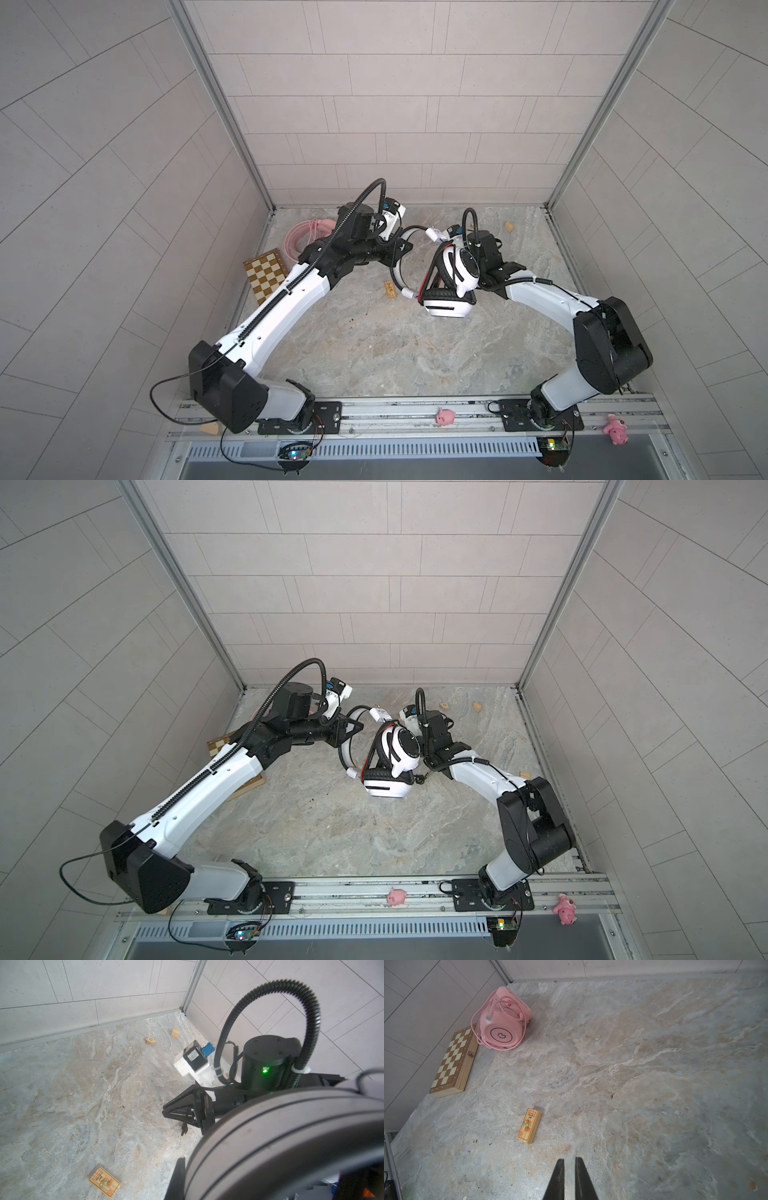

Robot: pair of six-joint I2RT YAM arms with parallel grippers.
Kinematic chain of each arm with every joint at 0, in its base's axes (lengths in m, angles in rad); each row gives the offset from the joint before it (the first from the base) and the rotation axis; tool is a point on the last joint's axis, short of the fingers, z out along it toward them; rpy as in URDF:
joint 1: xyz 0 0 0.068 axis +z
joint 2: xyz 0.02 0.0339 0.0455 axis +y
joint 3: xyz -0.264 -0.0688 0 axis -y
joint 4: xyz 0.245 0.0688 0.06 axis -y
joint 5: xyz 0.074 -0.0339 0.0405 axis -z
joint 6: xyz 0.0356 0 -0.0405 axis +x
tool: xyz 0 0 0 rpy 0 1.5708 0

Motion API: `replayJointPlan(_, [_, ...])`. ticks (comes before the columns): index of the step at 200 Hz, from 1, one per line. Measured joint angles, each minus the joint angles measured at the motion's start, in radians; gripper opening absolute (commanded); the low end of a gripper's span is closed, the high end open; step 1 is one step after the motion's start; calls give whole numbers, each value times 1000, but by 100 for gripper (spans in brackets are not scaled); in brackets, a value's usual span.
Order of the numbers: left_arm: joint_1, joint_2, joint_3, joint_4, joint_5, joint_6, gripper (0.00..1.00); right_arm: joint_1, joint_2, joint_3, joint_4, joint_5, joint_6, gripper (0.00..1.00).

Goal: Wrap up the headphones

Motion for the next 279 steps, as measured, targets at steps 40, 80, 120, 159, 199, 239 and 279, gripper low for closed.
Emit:
replayJointPlan(40, [0, 0, 13, 9, -3, -29, 0, -3, 51, -29, 53, -21, 30, 12])
replayJointPlan(80, [0, 0, 42, 15, -12, -53, 0, -3, 87, -58, 86, -37, 56, 12])
replayJointPlan(120, [10, 0, 48, 33, -43, -97, 0, -3, 109, -85, 122, -45, 71, 12])
replayJointPlan(159, [39, 5, 49, 34, -97, -174, 0, -3, 117, -142, 131, -56, 74, 12])
replayJointPlan(199, [80, 16, 49, 39, -176, -237, 0, 1, 109, -198, 127, -65, 74, 12])
replayJointPlan(239, [112, 30, 49, 39, -266, -290, 0, 44, 29, -261, 100, -57, 73, 11])
replayJointPlan(279, [153, 66, 49, 39, -352, -352, 0, 116, -76, -294, 27, -5, 62, 11])
